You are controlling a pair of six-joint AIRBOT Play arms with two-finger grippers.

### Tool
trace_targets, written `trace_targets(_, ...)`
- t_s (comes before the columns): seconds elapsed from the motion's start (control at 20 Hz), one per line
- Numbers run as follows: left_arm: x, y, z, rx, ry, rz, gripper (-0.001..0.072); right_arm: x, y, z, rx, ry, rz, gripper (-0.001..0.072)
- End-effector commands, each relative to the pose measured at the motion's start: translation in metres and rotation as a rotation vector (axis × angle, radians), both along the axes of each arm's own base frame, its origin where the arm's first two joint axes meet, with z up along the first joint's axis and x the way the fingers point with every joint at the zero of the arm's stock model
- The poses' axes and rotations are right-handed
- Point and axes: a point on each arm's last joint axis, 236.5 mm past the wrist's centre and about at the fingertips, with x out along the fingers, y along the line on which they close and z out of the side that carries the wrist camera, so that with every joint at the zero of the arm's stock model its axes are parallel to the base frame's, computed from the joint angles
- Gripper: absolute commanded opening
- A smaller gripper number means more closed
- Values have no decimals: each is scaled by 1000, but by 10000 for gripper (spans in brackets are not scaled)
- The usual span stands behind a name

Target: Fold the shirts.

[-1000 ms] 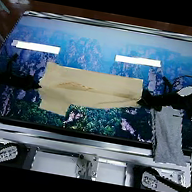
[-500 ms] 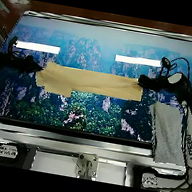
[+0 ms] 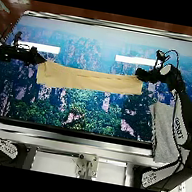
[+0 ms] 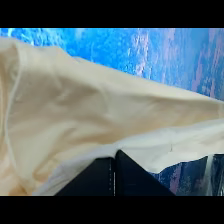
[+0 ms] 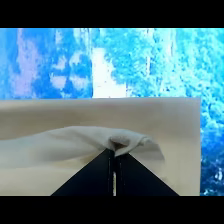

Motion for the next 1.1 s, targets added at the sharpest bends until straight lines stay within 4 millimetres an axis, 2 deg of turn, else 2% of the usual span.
trace_targets(0.0, 23, 4, -7, -44, -12, 48, 35, 0, -21, -12, -101, 21, -12, 56)
trace_targets(0.1, 30, 3, -13, -59, -14, 69, 35, 0, -23, -13, -114, 23, -11, 56)
trace_targets(0.25, 30, -4, -29, -66, 14, 57, 35, -3, -21, -18, -103, 45, -26, 56)
trace_targets(0.45, 32, -5, -34, -62, 16, 64, 35, -24, -18, -49, -96, 168, -10, 57)
trace_targets(0.5, 32, -5, -34, -63, 17, 64, 36, -24, -18, -50, -91, 168, -12, 89)
trace_targets(0.55, 32, -5, -34, -66, 21, 67, 46, -19, -18, -48, -91, 146, -18, 226)
trace_targets(0.6, 31, -5, -33, -68, 22, 65, 108, -12, -19, -43, -90, 117, -26, 437)
trace_targets(0.65, 30, -6, -33, -71, 25, 59, 210, -8, -19, -37, -84, 92, -33, 540)
trace_targets(0.7, 28, -7, -32, -74, 28, 53, 380, -4, -21, -28, -86, 66, -38, 540)
trace_targets(0.75, 27, -8, -30, -76, 28, 46, 499, 0, -26, -18, -95, 37, -43, 572)
trace_targets(0.8, 25, -7, -27, -78, 26, 40, 508, 2, -34, -6, -110, 13, -51, 598)
trace_targets(0.9, 27, -2, -12, -75, 1, 37, 508, 2, -56, 9, -101, 1, -101, 599)
trace_targets(1.0, 28, 3, 9, -67, -36, 29, 507, -8, -68, 5, 22, 70, -179, 666)
trace_targets(1.05, 28, 3, 19, -64, -53, 21, 507, -13, -70, -1, 99, 109, -213, 666)
